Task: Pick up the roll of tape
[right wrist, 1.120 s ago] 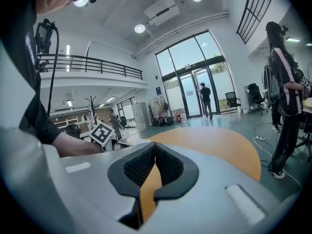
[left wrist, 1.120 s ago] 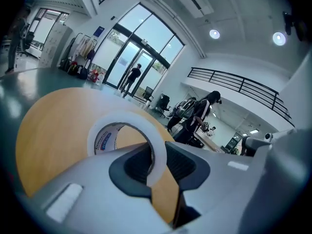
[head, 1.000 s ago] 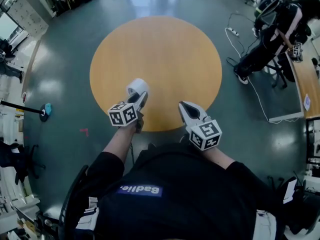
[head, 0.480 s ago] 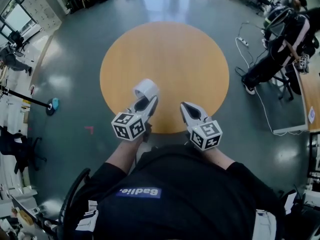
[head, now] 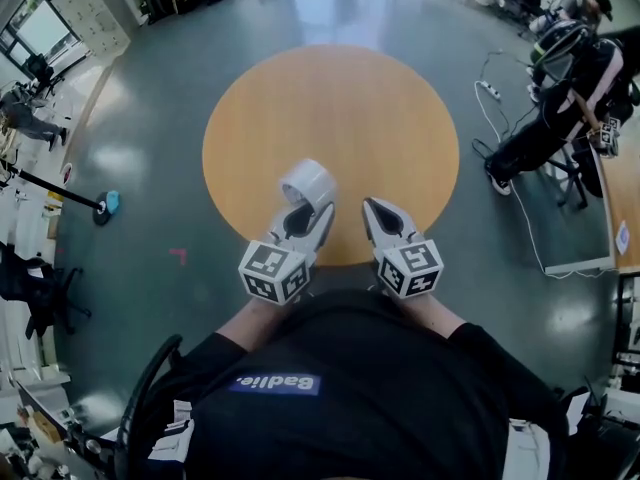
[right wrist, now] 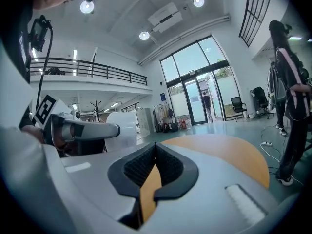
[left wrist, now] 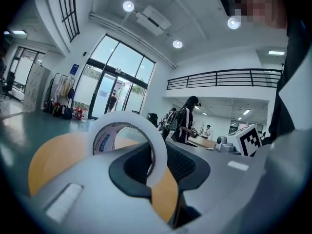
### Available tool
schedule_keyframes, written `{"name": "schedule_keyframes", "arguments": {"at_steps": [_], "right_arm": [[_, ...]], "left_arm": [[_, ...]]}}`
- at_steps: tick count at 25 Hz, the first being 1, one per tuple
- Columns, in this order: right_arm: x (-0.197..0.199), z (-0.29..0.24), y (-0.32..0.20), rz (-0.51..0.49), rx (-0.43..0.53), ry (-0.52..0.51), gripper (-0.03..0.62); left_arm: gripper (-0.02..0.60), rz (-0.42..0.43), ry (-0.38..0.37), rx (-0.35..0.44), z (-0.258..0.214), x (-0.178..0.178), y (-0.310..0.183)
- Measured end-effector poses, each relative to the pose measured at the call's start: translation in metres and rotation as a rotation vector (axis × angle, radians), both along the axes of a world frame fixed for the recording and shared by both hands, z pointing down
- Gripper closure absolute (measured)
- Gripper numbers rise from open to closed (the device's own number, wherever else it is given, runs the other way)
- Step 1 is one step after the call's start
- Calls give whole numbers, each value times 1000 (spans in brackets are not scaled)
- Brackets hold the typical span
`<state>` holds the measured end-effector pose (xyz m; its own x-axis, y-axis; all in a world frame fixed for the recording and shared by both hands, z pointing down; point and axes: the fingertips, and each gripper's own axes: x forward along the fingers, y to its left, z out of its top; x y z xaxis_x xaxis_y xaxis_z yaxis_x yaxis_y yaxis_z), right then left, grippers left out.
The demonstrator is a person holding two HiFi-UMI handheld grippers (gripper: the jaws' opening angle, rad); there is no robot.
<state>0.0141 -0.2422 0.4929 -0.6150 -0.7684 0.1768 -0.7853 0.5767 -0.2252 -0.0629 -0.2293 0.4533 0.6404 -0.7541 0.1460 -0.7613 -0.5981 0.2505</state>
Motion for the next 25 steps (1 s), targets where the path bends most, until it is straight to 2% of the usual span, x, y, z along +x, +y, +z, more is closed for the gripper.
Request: {"name": "schedule_keyframes", "arguments": {"at_steps": [8, 25], "right_arm": [[-1, -1, 4, -6, 14, -2, 591], [15, 0, 10, 17, 12, 4, 591]], "left_arm": [[474, 9, -32, -30, 14, 9, 9], [472, 50, -38, -25, 15, 27, 14]]}}
